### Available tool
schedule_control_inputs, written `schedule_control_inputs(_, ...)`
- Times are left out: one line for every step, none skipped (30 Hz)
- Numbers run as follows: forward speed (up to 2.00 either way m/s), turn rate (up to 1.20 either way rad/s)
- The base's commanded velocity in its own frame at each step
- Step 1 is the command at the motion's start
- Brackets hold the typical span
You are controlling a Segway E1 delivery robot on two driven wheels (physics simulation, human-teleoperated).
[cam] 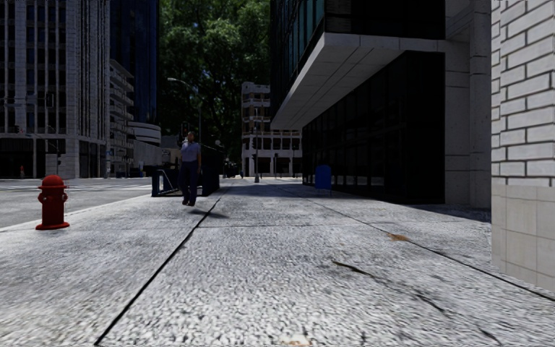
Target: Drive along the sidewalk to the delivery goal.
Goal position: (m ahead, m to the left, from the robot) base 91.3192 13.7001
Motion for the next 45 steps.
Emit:
schedule_control_inputs(2.0,-0.23)
schedule_control_inputs(2.0,-0.23)
schedule_control_inputs(2.0,-0.23)
schedule_control_inputs(2.0,-0.23)
schedule_control_inputs(2.0,-0.23)
schedule_control_inputs(2.0,-0.23)
schedule_control_inputs(2.0,-0.23)
schedule_control_inputs(2.0,-0.23)
schedule_control_inputs(2.0,-0.23)
schedule_control_inputs(2.0,-0.23)
schedule_control_inputs(2.0,-0.23)
schedule_control_inputs(2.0,-0.23)
schedule_control_inputs(2.0,-0.23)
schedule_control_inputs(2.0,-0.23)
schedule_control_inputs(2.0,-0.13)
schedule_control_inputs(2.0,0.0)
schedule_control_inputs(2.0,0.0)
schedule_control_inputs(2.0,0.0)
schedule_control_inputs(2.0,0.0)
schedule_control_inputs(2.0,0.0)
schedule_control_inputs(2.0,0.0)
schedule_control_inputs(2.0,0.0)
schedule_control_inputs(2.0,0.0)
schedule_control_inputs(2.0,0.0)
schedule_control_inputs(2.0,0.0)
schedule_control_inputs(2.0,0.0)
schedule_control_inputs(2.0,0.0)
schedule_control_inputs(2.0,0.0)
schedule_control_inputs(2.0,0.0)
schedule_control_inputs(2.0,0.0)
schedule_control_inputs(2.0,0.0)
schedule_control_inputs(2.0,0.0)
schedule_control_inputs(2.0,0.0)
schedule_control_inputs(2.0,0.0)
schedule_control_inputs(2.0,0.0)
schedule_control_inputs(2.0,0.0)
schedule_control_inputs(2.0,0.0)
schedule_control_inputs(2.0,0.0)
schedule_control_inputs(2.0,0.0)
schedule_control_inputs(2.0,0.0)
schedule_control_inputs(2.0,0.0)
schedule_control_inputs(2.0,0.0)
schedule_control_inputs(2.0,0.0)
schedule_control_inputs(2.0,0.0)
schedule_control_inputs(2.0,0.0)
